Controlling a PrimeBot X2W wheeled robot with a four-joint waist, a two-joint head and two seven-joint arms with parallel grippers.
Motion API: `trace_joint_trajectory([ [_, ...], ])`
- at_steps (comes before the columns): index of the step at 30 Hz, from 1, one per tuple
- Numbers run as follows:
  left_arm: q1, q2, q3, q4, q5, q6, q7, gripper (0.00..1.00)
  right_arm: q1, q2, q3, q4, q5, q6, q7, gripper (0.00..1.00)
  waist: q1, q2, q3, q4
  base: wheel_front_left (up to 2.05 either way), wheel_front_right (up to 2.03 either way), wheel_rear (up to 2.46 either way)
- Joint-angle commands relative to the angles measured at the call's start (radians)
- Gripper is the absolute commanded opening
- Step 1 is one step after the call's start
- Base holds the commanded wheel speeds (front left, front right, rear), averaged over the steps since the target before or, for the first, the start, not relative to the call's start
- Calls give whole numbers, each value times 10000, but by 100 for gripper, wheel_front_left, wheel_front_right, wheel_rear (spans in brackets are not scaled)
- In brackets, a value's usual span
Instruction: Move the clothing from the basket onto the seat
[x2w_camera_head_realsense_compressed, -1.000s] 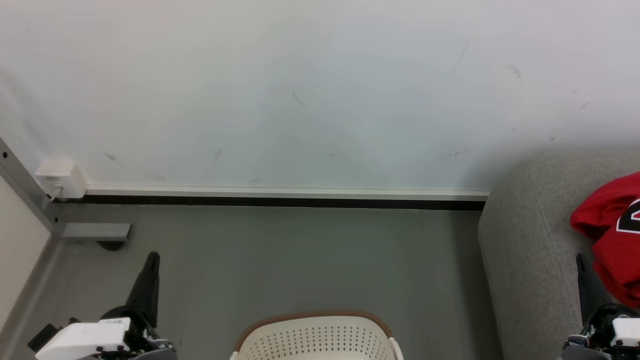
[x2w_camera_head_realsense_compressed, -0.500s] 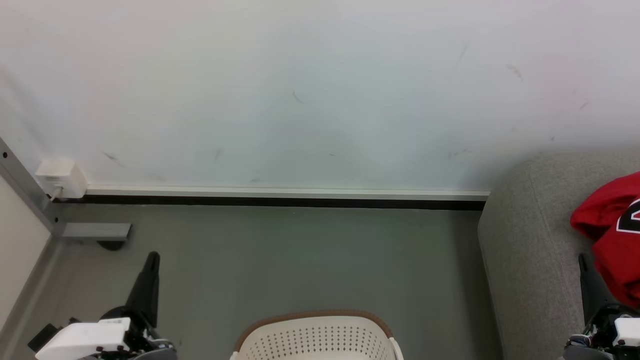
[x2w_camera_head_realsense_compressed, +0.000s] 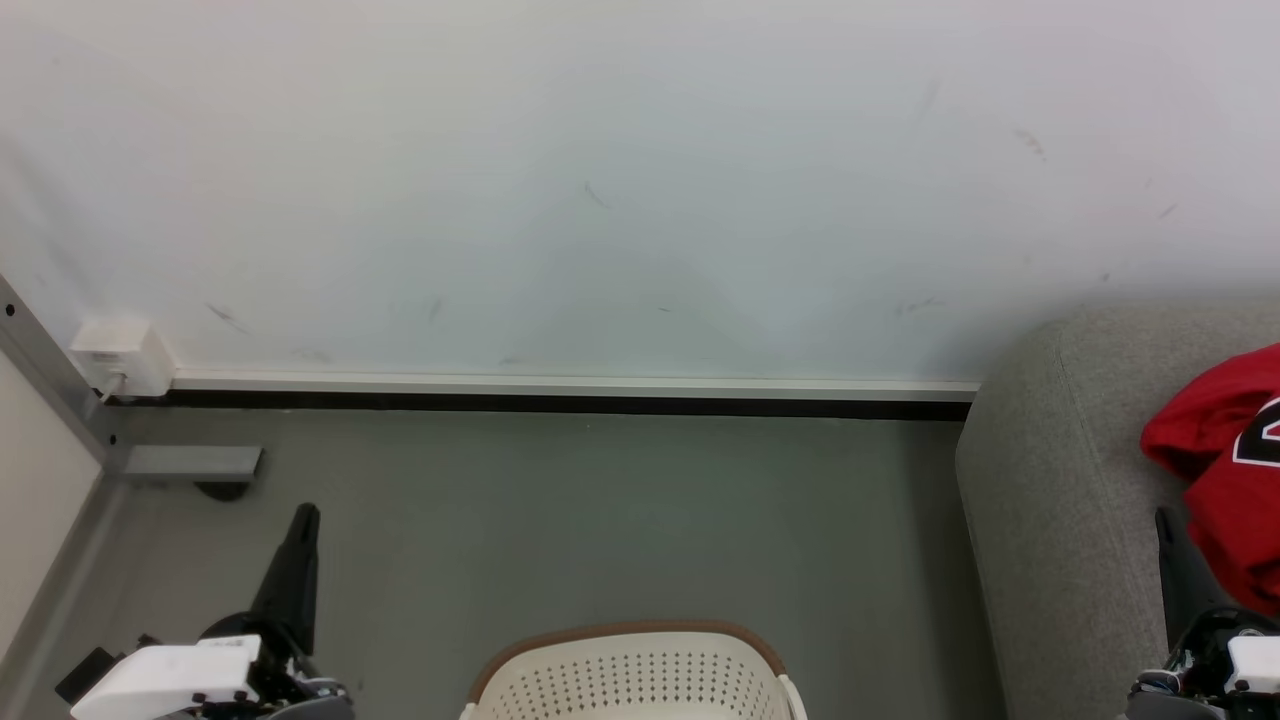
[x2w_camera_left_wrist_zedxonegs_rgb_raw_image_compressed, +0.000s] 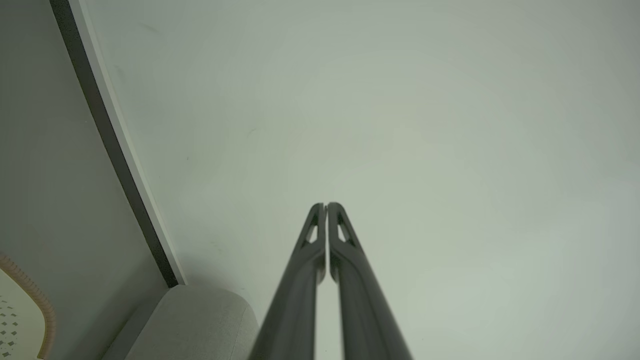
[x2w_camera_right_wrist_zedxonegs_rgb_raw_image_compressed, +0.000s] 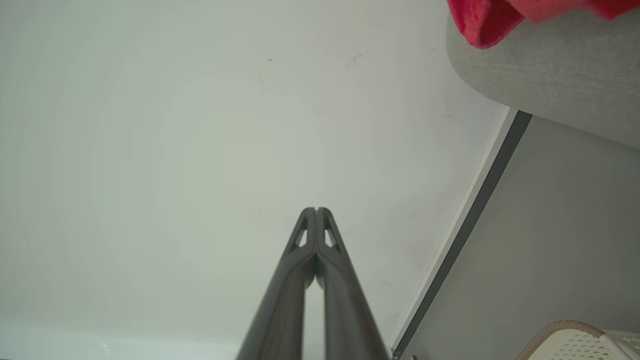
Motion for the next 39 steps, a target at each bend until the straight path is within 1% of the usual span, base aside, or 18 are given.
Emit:
trace_joint_trajectory([
  [1, -23, 24, 14, -42, -148, 18, 17, 0, -102, -56, 7, -51, 92, -21, -61, 0, 0, 0, 0, 0, 0, 0, 0],
  [39, -21, 24, 13, -45, -149, 20, 15, 0, -120, -135, 76, -82, 161, -21, -108, 0, 0, 0, 1, 0, 0, 0, 0],
])
